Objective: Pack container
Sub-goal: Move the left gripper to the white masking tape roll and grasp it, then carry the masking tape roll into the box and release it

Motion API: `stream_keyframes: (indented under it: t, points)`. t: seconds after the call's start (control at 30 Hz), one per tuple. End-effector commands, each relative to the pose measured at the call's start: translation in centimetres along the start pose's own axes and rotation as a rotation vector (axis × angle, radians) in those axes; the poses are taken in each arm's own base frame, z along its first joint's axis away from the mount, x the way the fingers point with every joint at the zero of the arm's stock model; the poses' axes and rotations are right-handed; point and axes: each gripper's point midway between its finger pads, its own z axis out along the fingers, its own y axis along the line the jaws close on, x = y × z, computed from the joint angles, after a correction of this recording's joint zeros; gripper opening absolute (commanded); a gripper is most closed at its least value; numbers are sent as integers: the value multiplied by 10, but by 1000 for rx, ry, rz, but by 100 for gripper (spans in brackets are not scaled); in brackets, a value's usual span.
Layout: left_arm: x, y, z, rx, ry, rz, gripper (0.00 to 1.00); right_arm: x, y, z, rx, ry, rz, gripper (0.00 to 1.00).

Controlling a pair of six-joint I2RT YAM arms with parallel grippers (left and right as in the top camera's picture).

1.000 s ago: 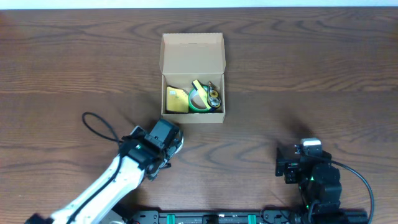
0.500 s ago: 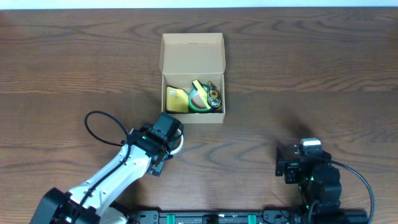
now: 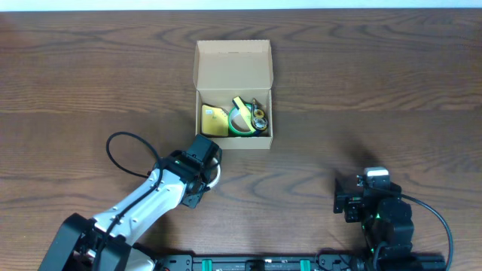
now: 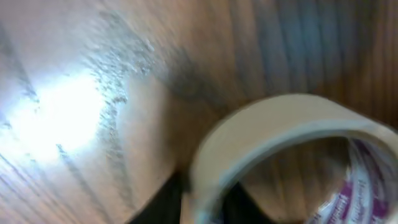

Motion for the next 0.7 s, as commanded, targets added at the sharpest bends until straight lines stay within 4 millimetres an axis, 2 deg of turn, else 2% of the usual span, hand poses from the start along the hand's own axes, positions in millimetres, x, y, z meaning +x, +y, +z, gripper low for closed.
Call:
stream_keyframes:
  t: [0.0, 0.07, 0.17, 0.4, 0.5, 0.57, 0.67]
  points:
    - [-5, 1, 3, -9, -23, -9, 13, 0, 0, 0, -2, -2, -15, 99]
    - [-11, -9, -7, 39, -60, -12, 7, 0, 0, 0, -2, -2, -15, 99]
    - [-22, -17, -30, 114, -112, -21, 5, 0, 0, 0, -2, -2, -15, 99]
    - [-37, 6, -89, 234, -157, -31, 6, 0, 0, 0, -2, -3, -15, 99]
    - [-47, -9, -117, 335, -218, 6, 6, 0, 0, 0, -2, -3, -15, 99]
    - [-55, -31, -142, 370, -291, 118, 6, 0, 0, 0, -2, -3, -15, 99]
    - [-64, -68, -168, 362, -369, 302, 6, 0, 0, 0, -2, -3, -15, 99]
